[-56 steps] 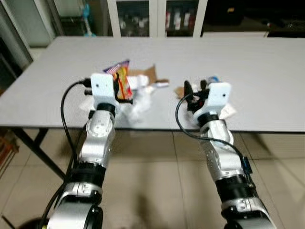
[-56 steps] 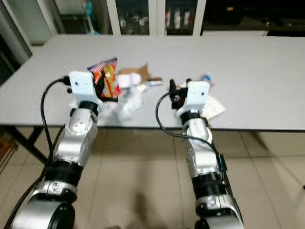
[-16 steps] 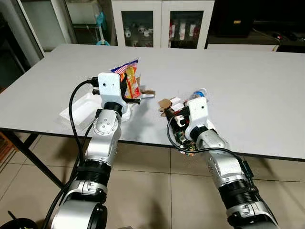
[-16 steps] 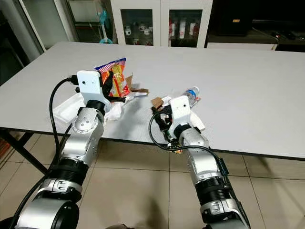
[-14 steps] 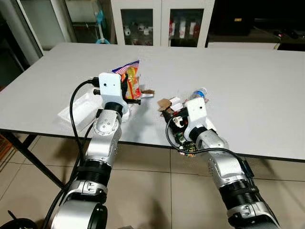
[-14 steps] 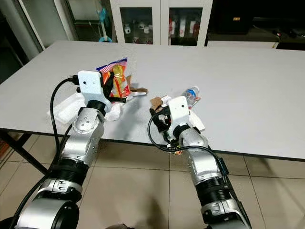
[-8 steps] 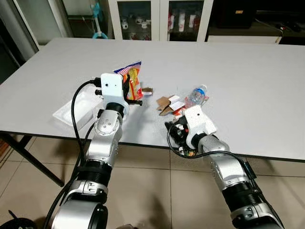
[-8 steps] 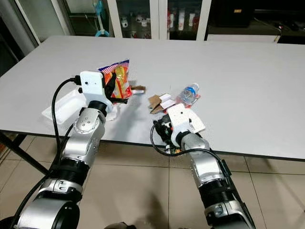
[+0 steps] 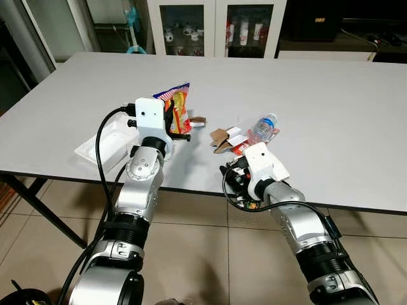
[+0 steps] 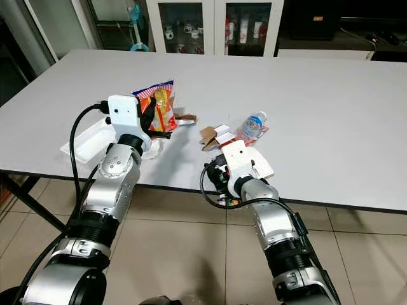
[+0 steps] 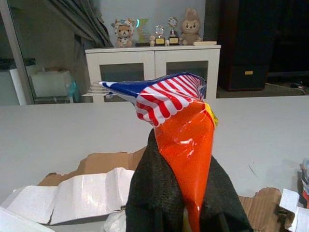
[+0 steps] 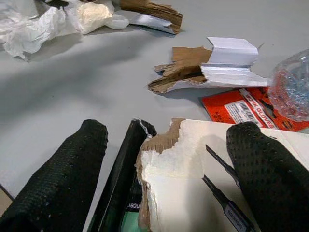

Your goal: Picking trash to rubbish bin

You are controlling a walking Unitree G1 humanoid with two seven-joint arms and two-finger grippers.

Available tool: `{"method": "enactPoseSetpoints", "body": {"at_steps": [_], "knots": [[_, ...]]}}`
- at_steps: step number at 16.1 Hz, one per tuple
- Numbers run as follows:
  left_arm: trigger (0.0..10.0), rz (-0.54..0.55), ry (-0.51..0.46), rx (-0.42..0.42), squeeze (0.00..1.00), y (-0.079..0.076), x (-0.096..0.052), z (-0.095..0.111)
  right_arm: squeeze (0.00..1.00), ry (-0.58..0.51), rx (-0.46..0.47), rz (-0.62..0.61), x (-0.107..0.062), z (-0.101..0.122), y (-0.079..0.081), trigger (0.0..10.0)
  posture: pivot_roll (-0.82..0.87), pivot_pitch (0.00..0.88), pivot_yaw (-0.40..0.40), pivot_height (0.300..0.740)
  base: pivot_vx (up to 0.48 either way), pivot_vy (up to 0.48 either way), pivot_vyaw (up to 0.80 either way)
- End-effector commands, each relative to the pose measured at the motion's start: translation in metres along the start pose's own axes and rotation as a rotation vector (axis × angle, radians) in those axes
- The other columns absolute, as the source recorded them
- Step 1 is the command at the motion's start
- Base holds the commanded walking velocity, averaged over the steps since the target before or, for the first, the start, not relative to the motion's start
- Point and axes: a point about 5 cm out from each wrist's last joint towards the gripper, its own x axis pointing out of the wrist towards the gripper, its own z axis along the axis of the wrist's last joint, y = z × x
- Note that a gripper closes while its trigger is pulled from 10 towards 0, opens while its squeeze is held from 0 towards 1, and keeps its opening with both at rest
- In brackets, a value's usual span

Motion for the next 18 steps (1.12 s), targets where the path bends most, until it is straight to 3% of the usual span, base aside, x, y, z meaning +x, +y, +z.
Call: {"method": "enactPoseSetpoints", "body": {"at_steps": [1, 10, 15, 18], "knots": [[10.0, -0.014, 0.002, 0.007, 0.00, -0.002, 0.001, 0.001, 0.00, -0.009, -0.015, 0.014, 0.000, 0.004, 0.002, 10.0, -0.03, 0.003, 0.077, 0.740, 0.000, 0.000, 0.00], [10.0, -0.021, -0.005, -0.009, 0.00, -0.006, 0.002, 0.002, 0.00, -0.167, 0.017, -0.070, -0.005, 0.029, -0.012, 10.0, -0.06, 0.009, 0.074, 0.740, 0.000, 0.000, 0.00], [10.0, -0.016, 0.000, -0.032, 0.00, -0.009, -0.002, -0.002, 0.00, -0.206, -0.010, -0.136, -0.028, 0.045, -0.026, 10.0, -0.09, 0.039, 0.034, 0.740, 0.000, 0.000, 0.00], [10.0, -0.013, 0.004, -0.038, 0.00, -0.010, -0.004, -0.003, 0.00, -0.225, -0.024, -0.127, -0.036, 0.054, -0.026, 10.0, -0.09, 0.041, 0.027, 0.740, 0.000, 0.000, 0.00]]}}
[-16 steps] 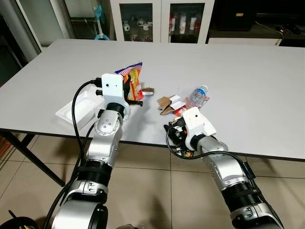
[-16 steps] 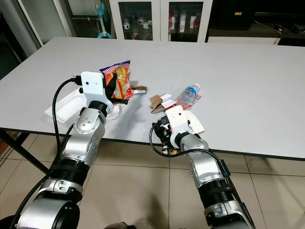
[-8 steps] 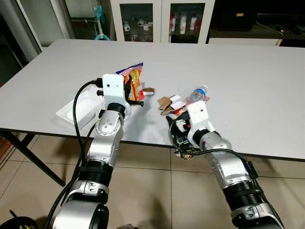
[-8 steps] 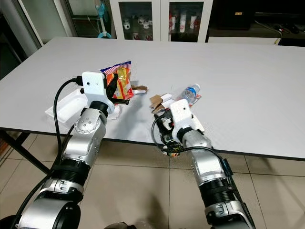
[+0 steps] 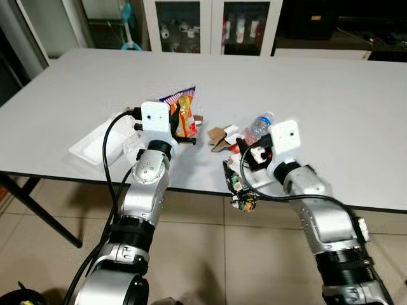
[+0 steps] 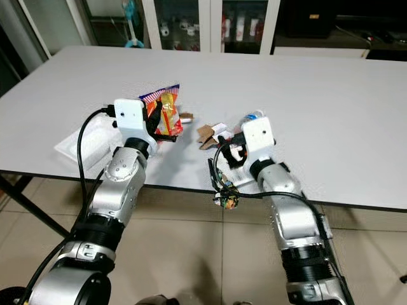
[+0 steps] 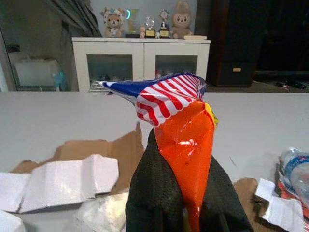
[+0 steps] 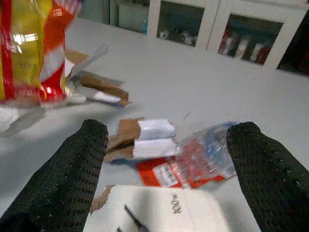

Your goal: Picking trash to rubbish bin

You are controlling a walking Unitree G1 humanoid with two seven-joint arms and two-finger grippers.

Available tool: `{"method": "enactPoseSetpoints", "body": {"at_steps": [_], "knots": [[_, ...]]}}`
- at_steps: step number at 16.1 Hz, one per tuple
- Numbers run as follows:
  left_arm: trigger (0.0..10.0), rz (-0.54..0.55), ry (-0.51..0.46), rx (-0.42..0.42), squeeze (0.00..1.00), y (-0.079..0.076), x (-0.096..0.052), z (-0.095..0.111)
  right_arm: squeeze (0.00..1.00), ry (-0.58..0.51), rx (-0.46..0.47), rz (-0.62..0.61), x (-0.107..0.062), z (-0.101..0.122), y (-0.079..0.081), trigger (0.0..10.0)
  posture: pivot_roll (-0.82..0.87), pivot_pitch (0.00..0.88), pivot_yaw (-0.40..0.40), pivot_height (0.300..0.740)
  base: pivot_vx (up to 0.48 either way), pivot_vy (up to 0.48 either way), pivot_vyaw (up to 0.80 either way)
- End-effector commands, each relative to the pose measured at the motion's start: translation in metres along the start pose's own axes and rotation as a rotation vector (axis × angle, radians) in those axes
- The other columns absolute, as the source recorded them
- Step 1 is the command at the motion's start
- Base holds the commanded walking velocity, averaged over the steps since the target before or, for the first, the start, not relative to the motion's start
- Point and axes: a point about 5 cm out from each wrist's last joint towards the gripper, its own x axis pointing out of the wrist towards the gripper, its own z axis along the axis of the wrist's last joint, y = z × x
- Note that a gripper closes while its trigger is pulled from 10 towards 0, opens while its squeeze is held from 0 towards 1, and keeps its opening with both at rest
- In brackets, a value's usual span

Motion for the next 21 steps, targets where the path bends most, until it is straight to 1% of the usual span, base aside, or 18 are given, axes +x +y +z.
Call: {"method": "enactPoseSetpoints", "body": {"at_steps": [1, 3, 5, 7, 8, 12, 14, 17, 18, 19, 21], "knots": [[10.0, 0.002, -0.013, -0.003, 0.00, 0.000, -0.001, 0.003, 0.00, 0.009, 0.003, 0.020, -0.004, 0.001, 0.002, 10.0, -0.09, 0.043, 0.026, 0.740, 0.000, 0.000, 0.00], [10.0, 0.000, -0.014, -0.005, 0.00, -0.001, -0.001, 0.002, 0.00, 0.043, -0.005, 0.041, -0.010, -0.003, 0.005, 10.0, -0.10, 0.046, 0.021, 0.740, 0.000, 0.000, 0.00], [10.0, -0.001, -0.013, -0.006, 0.00, -0.001, -0.002, 0.002, 0.00, 0.093, -0.011, 0.090, -0.017, -0.009, 0.010, 10.0, -0.10, 0.048, 0.018, 0.740, 0.000, 0.000, 0.00], [10.0, -0.002, -0.012, -0.004, 0.00, -0.001, -0.002, 0.001, 0.00, 0.131, -0.006, 0.104, -0.019, -0.016, 0.013, 10.0, -0.09, 0.046, 0.016, 0.740, 0.000, 0.000, 0.00], [10.0, -0.003, -0.011, -0.003, 0.00, -0.002, -0.002, 0.001, 0.00, 0.144, 0.018, 0.114, -0.018, -0.018, 0.017, 10.0, -0.09, 0.044, 0.015, 0.740, 0.000, 0.000, 0.00], [10.0, 0.001, -0.011, 0.000, 0.00, 0.000, -0.002, 0.001, 0.00, 0.142, 0.067, 0.186, -0.017, -0.015, 0.031, 10.0, -0.08, 0.031, 0.016, 0.740, 0.000, 0.000, 0.00], [10.0, -0.002, -0.011, 0.001, 0.00, 0.000, -0.002, 0.001, 0.00, 0.164, 0.086, 0.182, -0.015, -0.017, 0.035, 10.0, -0.08, 0.023, 0.017, 0.740, 0.000, 0.000, 0.00], [10.0, -0.011, -0.011, 0.002, 0.00, -0.002, -0.001, 0.001, 0.00, 0.212, 0.168, 0.184, -0.011, -0.024, 0.048, 10.0, -0.08, 0.007, 0.020, 0.740, 0.000, 0.000, 0.00], [10.0, -0.013, -0.011, 0.002, 0.00, -0.002, -0.001, 0.001, 0.00, 0.230, 0.180, 0.170, -0.010, -0.027, 0.049, 10.0, -0.07, 0.004, 0.021, 0.740, 0.000, 0.000, 0.00], [10.0, -0.016, -0.012, 0.004, 0.00, -0.003, -0.001, 0.001, 0.00, 0.269, 0.192, 0.152, -0.009, -0.036, 0.051, 10.0, -0.07, 0.000, 0.024, 0.740, 0.000, 0.000, 0.00], [10.0, -0.020, -0.011, 0.008, 0.00, -0.002, -0.001, 0.002, 0.00, 0.314, 0.198, 0.127, -0.006, -0.047, 0.050, 10.0, -0.07, 0.000, 0.029, 0.740, 0.000, 0.000, 0.00]]}}
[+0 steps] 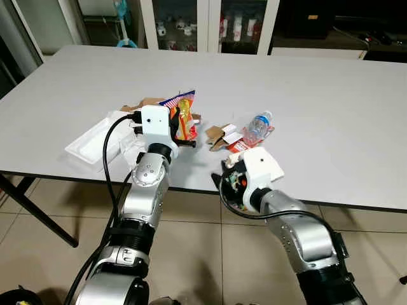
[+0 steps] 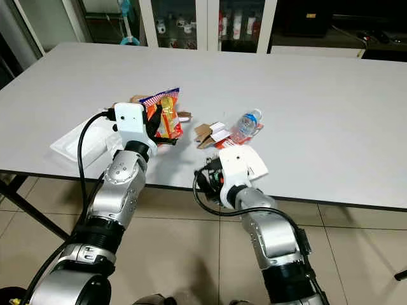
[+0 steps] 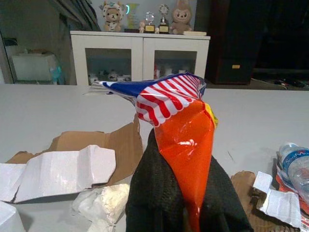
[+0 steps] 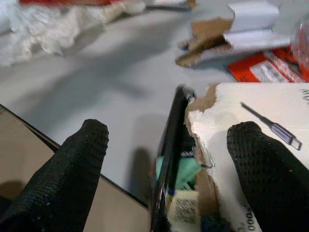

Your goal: Picking trash to rubbish bin

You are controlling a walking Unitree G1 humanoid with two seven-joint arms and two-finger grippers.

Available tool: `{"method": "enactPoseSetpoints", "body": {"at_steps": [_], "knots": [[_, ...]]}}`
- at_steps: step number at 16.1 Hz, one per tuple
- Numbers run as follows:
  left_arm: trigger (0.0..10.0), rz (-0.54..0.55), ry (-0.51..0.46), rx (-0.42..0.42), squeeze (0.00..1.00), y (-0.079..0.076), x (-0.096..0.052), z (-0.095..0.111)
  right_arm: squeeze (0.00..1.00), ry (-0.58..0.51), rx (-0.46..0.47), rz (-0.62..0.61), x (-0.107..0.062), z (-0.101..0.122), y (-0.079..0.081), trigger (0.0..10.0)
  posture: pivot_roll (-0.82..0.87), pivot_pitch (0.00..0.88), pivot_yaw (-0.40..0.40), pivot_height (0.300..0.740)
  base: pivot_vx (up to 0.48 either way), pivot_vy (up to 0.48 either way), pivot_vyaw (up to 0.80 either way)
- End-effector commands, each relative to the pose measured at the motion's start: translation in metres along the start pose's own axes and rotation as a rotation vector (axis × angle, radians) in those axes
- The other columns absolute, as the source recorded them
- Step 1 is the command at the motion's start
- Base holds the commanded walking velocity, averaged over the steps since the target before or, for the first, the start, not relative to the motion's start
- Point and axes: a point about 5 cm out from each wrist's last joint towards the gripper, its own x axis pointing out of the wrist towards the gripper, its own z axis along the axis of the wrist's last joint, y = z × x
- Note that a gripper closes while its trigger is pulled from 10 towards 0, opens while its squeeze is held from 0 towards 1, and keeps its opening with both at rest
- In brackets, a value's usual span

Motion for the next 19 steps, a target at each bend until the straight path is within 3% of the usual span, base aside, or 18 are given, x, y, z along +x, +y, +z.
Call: {"method": "enactPoseSetpoints", "body": {"at_steps": [1, 5, 8, 9, 10, 11, 19], "knots": [[10.0, -0.019, -0.021, 0.010, 0.00, -0.002, 0.002, 0.005, 0.00, 0.031, 0.009, -0.031, 0.004, -0.004, -0.005, 10.0, -0.07, 0.000, 0.029, 0.740, 0.000, 0.000, 0.00], [10.0, -0.024, -0.017, 0.015, 0.00, -0.002, 0.002, 0.005, 0.00, 0.106, 0.048, -0.067, 0.013, -0.026, -0.010, 10.0, -0.06, 0.000, 0.030, 0.740, 0.000, 0.000, 0.00], [10.0, -0.020, -0.017, 0.020, 0.00, -0.001, 0.003, 0.007, 0.00, 0.111, 0.051, -0.072, 0.017, -0.028, -0.011, 10.0, -0.05, 0.006, 0.032, 0.740, 0.000, 0.000, 0.00], [10.0, -0.018, -0.017, 0.023, 0.00, 0.000, 0.003, 0.007, 0.00, 0.101, 0.055, -0.074, 0.019, -0.028, -0.012, 8.5, -0.05, 0.009, 0.032, 0.740, 0.000, 0.000, 0.00], [10.0, -0.016, -0.017, 0.025, 0.00, 0.001, 0.003, 0.007, 0.00, 0.090, 0.060, -0.077, 0.021, -0.028, -0.012, 2.5, -0.05, 0.010, 0.034, 0.740, 0.000, 0.000, 0.00], [10.0, -0.014, -0.016, 0.027, 0.00, 0.002, 0.003, 0.007, 0.00, 0.085, 0.061, -0.074, 0.022, -0.027, -0.012, 0.0, -0.04, 0.012, 0.036, 0.740, 0.000, 0.000, 0.00], [10.0, -0.019, -0.012, 0.041, 0.00, 0.003, 0.005, 0.008, 0.00, 0.050, 0.057, -0.064, 0.027, -0.021, -0.010, 0.0, -0.04, 0.024, 0.050, 0.740, 0.000, 0.000, 0.00]]}}
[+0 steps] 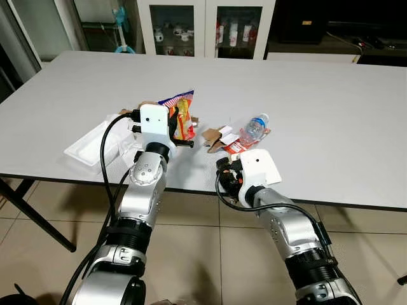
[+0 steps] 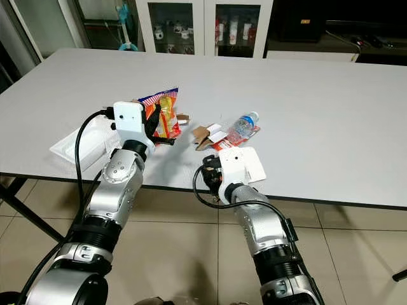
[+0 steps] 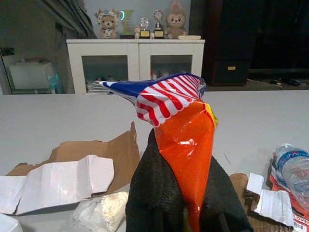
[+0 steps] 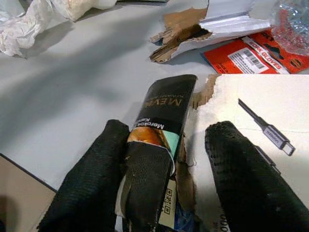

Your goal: Picking trash to rubbish bin

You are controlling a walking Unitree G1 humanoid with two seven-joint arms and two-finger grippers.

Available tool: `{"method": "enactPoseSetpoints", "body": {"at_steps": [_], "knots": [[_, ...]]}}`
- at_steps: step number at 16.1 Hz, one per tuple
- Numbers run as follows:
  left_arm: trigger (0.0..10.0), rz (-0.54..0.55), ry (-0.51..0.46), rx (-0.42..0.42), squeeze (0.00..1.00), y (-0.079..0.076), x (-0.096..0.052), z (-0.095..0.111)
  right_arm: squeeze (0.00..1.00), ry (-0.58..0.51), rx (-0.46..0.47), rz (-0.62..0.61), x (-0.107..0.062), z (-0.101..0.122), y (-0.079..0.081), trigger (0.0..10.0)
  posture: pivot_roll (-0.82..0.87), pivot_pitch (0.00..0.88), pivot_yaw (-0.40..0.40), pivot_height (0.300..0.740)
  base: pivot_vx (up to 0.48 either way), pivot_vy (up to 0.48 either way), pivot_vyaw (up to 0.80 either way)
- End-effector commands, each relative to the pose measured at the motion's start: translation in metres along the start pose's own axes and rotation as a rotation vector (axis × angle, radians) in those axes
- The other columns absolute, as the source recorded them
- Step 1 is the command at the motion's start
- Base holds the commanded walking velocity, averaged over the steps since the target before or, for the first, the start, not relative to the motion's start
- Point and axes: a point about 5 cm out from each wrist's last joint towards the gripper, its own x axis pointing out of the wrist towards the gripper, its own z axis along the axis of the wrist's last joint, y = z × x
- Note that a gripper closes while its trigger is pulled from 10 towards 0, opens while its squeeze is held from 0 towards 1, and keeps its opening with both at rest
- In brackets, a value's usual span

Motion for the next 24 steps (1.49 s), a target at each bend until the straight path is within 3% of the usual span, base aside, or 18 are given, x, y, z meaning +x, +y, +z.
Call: {"method": "enactPoseSetpoints", "body": {"at_steps": [1, 16, 21, 22, 23, 24], "knots": [[10.0, -0.014, -0.016, 0.015, 0.00, -0.002, 0.004, 0.007, 0.00, 0.039, 0.018, -0.011, 0.001, -0.008, -0.002, 0.0, -0.04, 0.024, 0.051, 0.740, 0.000, 0.000, 0.00], [10.0, -0.012, -0.011, 0.019, 0.00, 0.001, 0.005, 0.008, 0.00, -0.024, 0.066, 0.008, 0.004, 0.001, 0.001, 0.0, -0.03, 0.027, 0.060, 0.740, 0.000, 0.000, 0.00], [10.0, -0.012, -0.007, 0.015, 0.00, 0.001, 0.005, 0.008, 0.00, -0.263, 0.220, 0.071, -0.002, 0.035, 0.002, 0.0, -0.03, 0.027, 0.064, 0.740, 0.000, 0.000, 0.00], [10.0, -0.013, -0.007, 0.008, 0.00, 0.000, 0.005, 0.007, 0.00, -0.341, 0.258, 0.105, -0.006, 0.046, 0.004, 7.2, -0.03, 0.026, 0.065, 0.740, 0.000, 0.000, 0.00], [10.0, -0.014, -0.008, 0.005, 0.00, 0.000, 0.005, 0.007, 0.00, -0.366, 0.270, 0.116, -0.008, 0.050, 0.004, 10.0, -0.03, 0.026, 0.065, 0.740, 0.000, 0.000, 0.00], [10.0, -0.014, -0.010, -0.003, 0.00, 0.000, 0.005, 0.007, 0.00, -0.417, 0.300, 0.144, -0.011, 0.057, 0.005, 10.0, -0.03, 0.022, 0.064, 0.740, 0.000, 0.000, 0.00]]}}
